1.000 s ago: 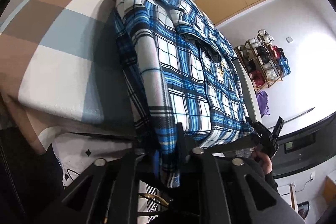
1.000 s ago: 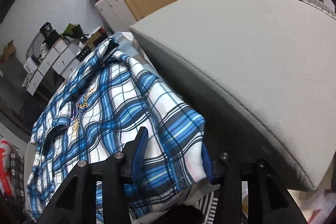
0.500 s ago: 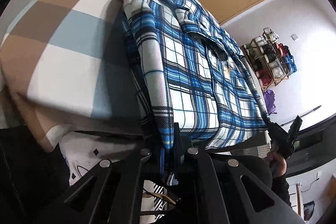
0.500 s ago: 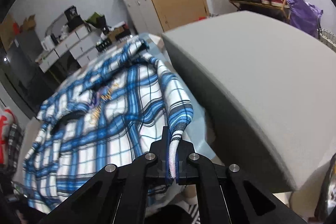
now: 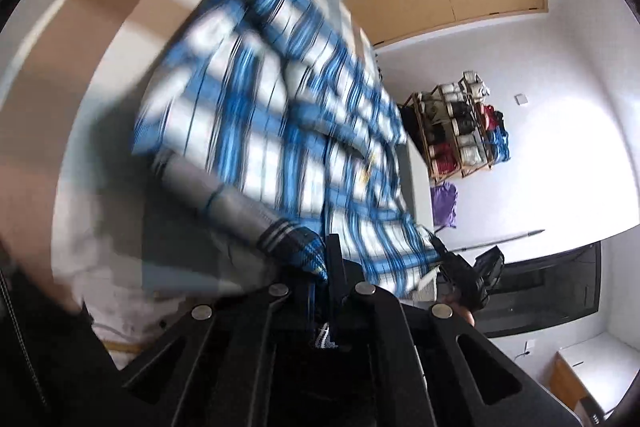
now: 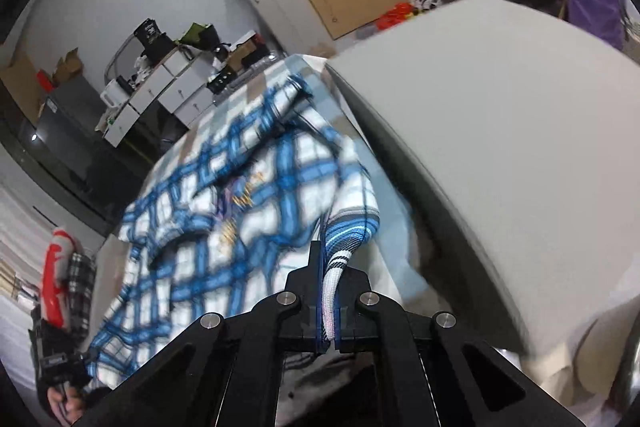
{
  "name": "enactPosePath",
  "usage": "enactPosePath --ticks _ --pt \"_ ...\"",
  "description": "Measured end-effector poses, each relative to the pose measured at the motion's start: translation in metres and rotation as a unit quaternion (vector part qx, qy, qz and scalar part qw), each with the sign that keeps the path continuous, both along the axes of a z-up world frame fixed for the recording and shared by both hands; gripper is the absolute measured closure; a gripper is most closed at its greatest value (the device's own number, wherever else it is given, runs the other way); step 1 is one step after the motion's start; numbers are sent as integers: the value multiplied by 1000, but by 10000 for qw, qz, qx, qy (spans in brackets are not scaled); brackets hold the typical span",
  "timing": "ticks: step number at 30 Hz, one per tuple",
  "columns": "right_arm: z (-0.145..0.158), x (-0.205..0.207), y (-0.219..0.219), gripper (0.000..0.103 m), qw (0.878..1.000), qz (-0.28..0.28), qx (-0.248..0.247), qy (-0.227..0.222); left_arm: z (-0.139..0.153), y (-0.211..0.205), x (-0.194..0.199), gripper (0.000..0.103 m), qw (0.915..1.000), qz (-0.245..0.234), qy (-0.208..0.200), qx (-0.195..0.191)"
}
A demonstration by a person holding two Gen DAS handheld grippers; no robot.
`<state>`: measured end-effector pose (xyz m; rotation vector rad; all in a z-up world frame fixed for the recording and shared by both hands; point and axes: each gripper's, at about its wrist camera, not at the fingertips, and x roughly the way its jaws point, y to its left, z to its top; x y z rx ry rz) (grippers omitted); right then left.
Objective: Fold large clothes
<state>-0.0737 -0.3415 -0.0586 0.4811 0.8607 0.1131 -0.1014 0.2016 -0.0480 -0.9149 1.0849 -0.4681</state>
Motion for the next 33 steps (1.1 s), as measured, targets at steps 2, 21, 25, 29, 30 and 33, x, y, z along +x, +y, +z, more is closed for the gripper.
enactPosePath --ticks 2,21,25,29,30,33 --pt "17 26 1 100 9999 40 121 49 11 5 22 103 9999 95 7 51" --pt "10 370 57 96 9806 381 -335 1896 10 84 230 103 9761 2051 716 49" --pt "-35 400 49 81 9702 43 126 2418 -22 101 243 103 9656 2095 1526 -190" --pt "-23 390 27 45 9857 -233 473 1600 -29 109 244 84 9656 1916 1755 -106" --pt "-18 385 22 31 9881 -270 388 1463 -22 112 239 69 9648 2043 1654 18" --pt "5 355 19 17 9942 -313 -358 969 7 123 217 38 9532 2705 1309 340"
